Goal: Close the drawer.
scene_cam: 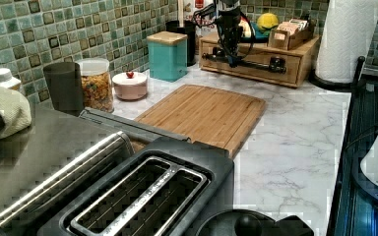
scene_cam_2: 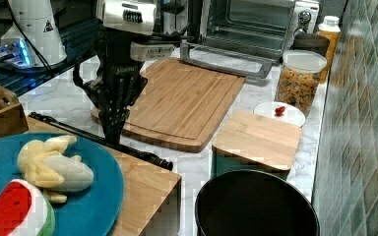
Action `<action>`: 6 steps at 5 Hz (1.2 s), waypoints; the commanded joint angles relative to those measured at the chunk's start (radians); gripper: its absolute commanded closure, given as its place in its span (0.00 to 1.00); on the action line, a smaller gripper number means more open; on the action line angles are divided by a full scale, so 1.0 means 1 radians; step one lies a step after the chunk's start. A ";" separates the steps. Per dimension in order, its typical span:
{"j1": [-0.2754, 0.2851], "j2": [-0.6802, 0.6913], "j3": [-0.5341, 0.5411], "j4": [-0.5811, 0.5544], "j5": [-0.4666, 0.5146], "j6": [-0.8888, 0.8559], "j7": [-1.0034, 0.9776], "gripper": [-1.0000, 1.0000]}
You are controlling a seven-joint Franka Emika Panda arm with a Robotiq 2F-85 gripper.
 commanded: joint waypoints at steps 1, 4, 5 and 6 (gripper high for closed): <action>-0.077 -0.071 -0.172 0.052 -0.073 0.003 0.039 1.00; -0.071 -0.070 -0.178 0.052 -0.071 0.004 0.038 1.00; -0.069 -0.070 -0.180 0.052 -0.070 0.004 0.037 1.00; -0.067 -0.069 -0.182 0.052 -0.069 0.004 0.036 1.00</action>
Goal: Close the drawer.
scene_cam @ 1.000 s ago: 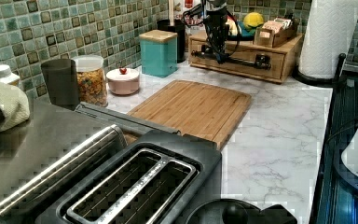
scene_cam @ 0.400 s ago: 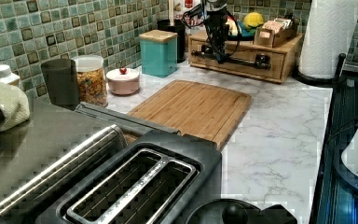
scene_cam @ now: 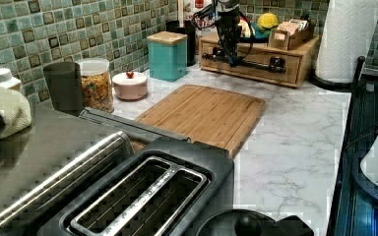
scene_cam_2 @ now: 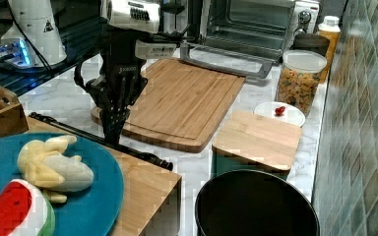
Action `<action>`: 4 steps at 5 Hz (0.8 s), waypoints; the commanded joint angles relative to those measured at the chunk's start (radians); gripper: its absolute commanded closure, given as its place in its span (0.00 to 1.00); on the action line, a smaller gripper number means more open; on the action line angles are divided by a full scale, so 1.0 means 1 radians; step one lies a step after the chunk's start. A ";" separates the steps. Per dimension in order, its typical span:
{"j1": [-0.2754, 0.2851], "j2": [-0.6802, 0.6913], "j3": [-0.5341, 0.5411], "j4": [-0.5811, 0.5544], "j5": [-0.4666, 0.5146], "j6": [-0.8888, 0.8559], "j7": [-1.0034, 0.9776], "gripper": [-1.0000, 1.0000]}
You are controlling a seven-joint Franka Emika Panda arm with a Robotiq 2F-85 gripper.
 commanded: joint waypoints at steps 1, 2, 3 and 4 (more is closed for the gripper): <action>-0.106 -0.068 -0.148 0.062 -0.048 -0.010 0.037 1.00; -0.096 -0.067 -0.159 0.061 -0.043 -0.009 0.034 1.00; -0.092 -0.066 -0.162 0.061 -0.041 -0.009 0.033 1.00; -0.092 -0.066 -0.163 0.061 -0.041 -0.009 0.033 1.00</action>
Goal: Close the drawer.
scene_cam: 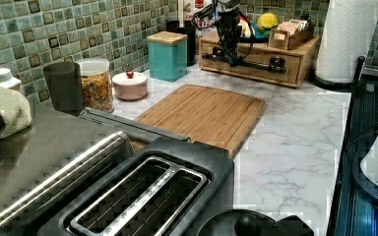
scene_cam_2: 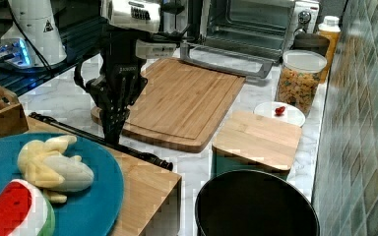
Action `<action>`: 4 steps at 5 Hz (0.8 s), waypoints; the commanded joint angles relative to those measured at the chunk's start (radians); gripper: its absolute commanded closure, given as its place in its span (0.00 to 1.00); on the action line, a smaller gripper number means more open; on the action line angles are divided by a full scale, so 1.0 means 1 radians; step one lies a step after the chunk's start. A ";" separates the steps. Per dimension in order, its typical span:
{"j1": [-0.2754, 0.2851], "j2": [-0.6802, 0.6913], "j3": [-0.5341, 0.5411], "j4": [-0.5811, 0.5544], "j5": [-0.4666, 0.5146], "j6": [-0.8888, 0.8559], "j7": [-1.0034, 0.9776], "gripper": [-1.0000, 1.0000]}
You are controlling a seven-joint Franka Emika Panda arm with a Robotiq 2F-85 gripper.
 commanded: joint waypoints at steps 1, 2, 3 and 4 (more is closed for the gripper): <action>-0.109 -0.067 -0.146 0.065 -0.039 -0.016 0.032 1.00; -0.096 -0.065 -0.160 0.065 -0.032 -0.014 0.029 1.00; -0.092 -0.064 -0.164 0.065 -0.031 -0.014 0.028 1.00; -0.092 -0.064 -0.164 0.065 -0.031 -0.014 0.027 1.00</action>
